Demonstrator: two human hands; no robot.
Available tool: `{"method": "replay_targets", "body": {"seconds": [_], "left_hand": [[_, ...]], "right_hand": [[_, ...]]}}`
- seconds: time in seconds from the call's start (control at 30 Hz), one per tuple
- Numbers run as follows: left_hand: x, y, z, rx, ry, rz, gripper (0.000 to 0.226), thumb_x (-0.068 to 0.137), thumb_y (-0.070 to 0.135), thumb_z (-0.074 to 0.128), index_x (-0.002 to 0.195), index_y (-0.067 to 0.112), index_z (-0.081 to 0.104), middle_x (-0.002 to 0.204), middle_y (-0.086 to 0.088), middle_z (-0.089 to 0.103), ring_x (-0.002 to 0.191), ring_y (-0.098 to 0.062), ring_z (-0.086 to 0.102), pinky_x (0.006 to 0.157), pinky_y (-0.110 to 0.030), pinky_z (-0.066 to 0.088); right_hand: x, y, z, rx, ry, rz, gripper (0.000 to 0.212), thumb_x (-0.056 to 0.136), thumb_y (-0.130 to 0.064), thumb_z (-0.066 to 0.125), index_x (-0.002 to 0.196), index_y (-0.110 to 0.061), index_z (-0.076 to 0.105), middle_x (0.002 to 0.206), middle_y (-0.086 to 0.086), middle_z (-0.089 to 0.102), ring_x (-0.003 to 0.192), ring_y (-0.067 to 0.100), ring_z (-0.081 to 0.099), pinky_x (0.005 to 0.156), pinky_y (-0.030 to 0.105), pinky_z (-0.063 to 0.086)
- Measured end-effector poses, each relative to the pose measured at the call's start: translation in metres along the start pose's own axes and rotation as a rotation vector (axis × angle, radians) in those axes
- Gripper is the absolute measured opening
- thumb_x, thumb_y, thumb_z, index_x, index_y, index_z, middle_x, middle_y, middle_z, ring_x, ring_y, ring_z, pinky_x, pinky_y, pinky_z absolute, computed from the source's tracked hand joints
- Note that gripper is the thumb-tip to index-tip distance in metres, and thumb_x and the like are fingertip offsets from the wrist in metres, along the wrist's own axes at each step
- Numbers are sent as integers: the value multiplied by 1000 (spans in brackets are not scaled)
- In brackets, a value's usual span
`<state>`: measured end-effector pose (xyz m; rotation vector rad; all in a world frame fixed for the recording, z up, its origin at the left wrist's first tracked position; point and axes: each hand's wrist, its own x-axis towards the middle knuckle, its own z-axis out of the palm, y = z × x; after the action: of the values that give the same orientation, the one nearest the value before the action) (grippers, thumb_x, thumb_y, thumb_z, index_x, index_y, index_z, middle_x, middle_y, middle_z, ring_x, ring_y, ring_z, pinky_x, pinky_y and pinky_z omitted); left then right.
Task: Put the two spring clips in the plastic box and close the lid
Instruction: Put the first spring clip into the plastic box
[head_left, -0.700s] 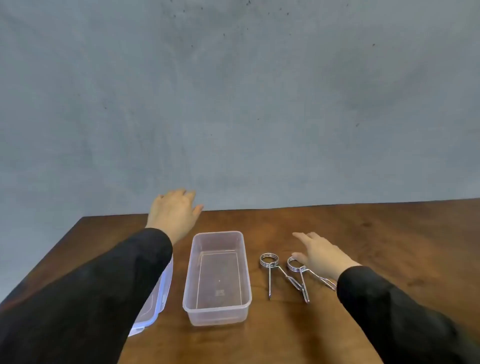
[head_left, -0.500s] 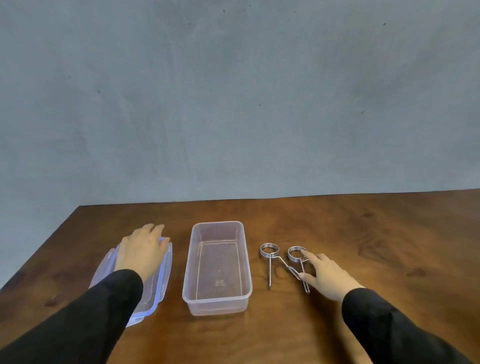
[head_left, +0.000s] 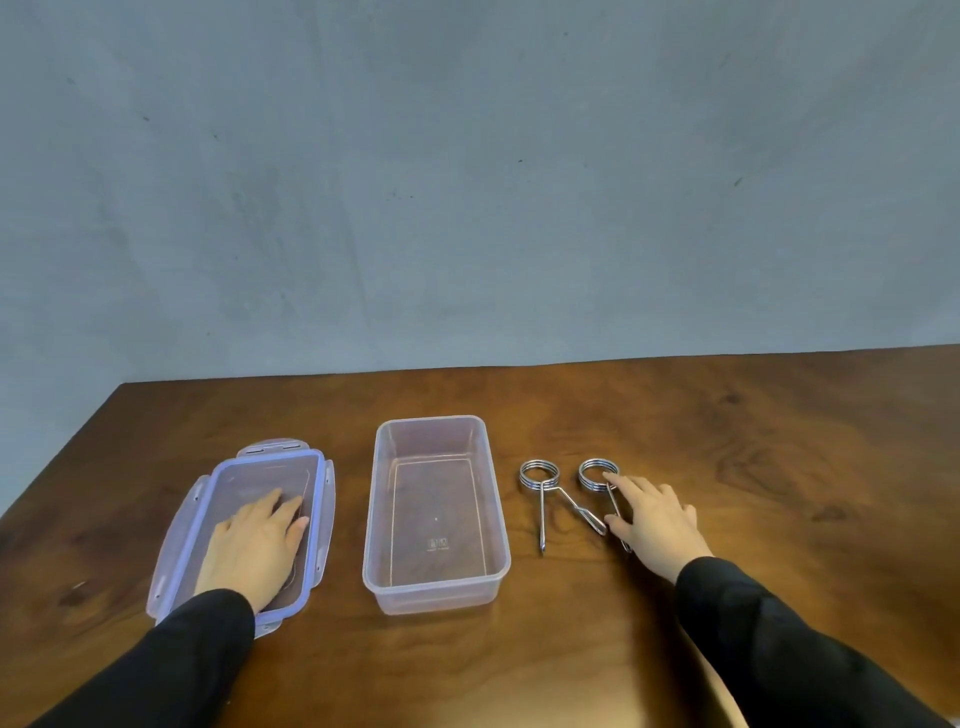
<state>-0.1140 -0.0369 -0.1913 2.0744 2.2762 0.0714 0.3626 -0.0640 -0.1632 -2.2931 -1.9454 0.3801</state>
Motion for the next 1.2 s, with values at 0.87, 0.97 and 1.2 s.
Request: {"method": "replay_targets", "body": {"seconds": [0.87, 0.97, 1.2], "left_hand": [[9, -7, 2, -147, -33, 17, 52, 105, 46, 26, 154, 32, 31, 166, 2, 31, 153, -22, 25, 127, -47, 13], [9, -8, 2, -152, -32, 19, 52, 105, 46, 26, 154, 32, 31, 166, 2, 30, 154, -22, 25, 127, -47, 11], [11, -10, 6, -157, -32, 22, 52, 104, 48, 26, 153, 33, 33, 165, 2, 31, 153, -22, 26, 127, -47, 12]], "right_hand": [[-11, -239, 1, 81, -42, -270, 50, 97, -35, 58, 144, -41, 43, 148, -7, 52, 133, 28, 43, 109, 56, 33], [-7, -239, 18, 45, -82, -280, 48, 97, -34, 56, 143, -41, 43, 148, -8, 51, 133, 26, 43, 110, 50, 32], [3, -234, 41, 60, -116, -252, 54, 97, -36, 60, 146, -39, 40, 147, -6, 51, 132, 25, 45, 112, 45, 36]]}}
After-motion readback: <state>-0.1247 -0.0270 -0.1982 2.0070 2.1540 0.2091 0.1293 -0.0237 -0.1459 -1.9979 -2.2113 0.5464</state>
